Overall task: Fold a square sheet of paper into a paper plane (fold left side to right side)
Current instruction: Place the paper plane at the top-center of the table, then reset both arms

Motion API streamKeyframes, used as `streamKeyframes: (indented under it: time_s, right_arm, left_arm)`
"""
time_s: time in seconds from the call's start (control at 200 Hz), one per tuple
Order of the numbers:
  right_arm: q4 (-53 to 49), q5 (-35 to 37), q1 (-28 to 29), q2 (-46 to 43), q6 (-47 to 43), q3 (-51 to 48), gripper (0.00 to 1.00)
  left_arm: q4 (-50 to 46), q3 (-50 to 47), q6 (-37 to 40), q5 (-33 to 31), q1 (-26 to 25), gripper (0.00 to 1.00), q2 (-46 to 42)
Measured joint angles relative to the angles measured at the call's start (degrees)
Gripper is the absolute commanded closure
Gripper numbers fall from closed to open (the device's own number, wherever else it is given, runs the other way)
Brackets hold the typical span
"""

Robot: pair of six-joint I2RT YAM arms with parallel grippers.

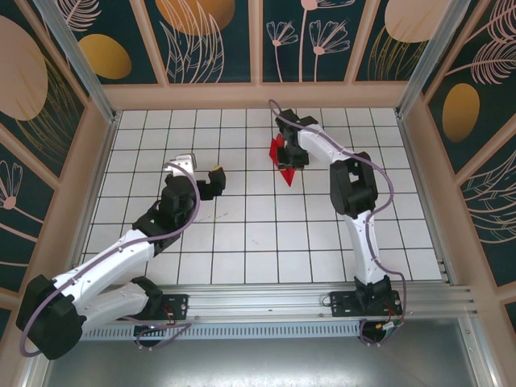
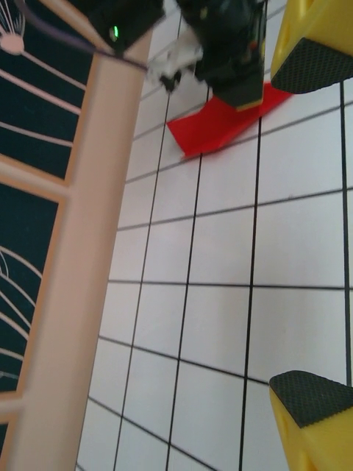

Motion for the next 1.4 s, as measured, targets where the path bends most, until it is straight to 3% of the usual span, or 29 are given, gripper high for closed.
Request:
streamKeyframes:
  time_s: [0.205,0.395,0.51,0.666,0.811,1.041,1.331,1.396]
  right_arm:
    - [5.35,2.03,0.15,-17.90,-0.09,-13.53,0.34]
    - [21.14,4.48,-1.38,-42.99,-1.42,-35.47,0.17]
    - [32.96,6.21,-6.03,-54.64,-2.23,-49.99,0.02]
    - [47.95,6.82,-16.48,-63.04,-3.02,-67.43,0.01]
    - [65.24,5.84,-24.02,-66.05,-4.11,-81.18,0.01]
    - [92.17,5.79,-25.22,-60.67,-8.74,-96.43,0.01]
    - [121.63,2.71,-25.97,-46.99,-14.10,-103.71,0.01]
    - [122.49,1.55,-26.05,-44.15,-14.38,-102.86,0.01]
  left_arm:
    - [-1.11,0.98,5.09,-1.75,0.00,0.01,3.06]
    - [3.67,-2.19,10.03,-6.86,0.00,0.02,1.95]
    - [9.42,-7.50,14.32,-11.89,0.00,0.02,0.11]
    - [19.69,-16.02,20.90,-17.05,1.22,0.01,-2.34]
    - [26.16,-19.43,23.45,-18.16,6.97,0.01,-2.84]
    - [34.97,-25.49,23.89,-14.69,18.32,0.01,-3.58]
    - [47.74,-29.46,25.88,-4.81,23.69,0.01,3.96]
    - [51.45,-29.49,26.62,-2.60,24.33,0.01,7.48]
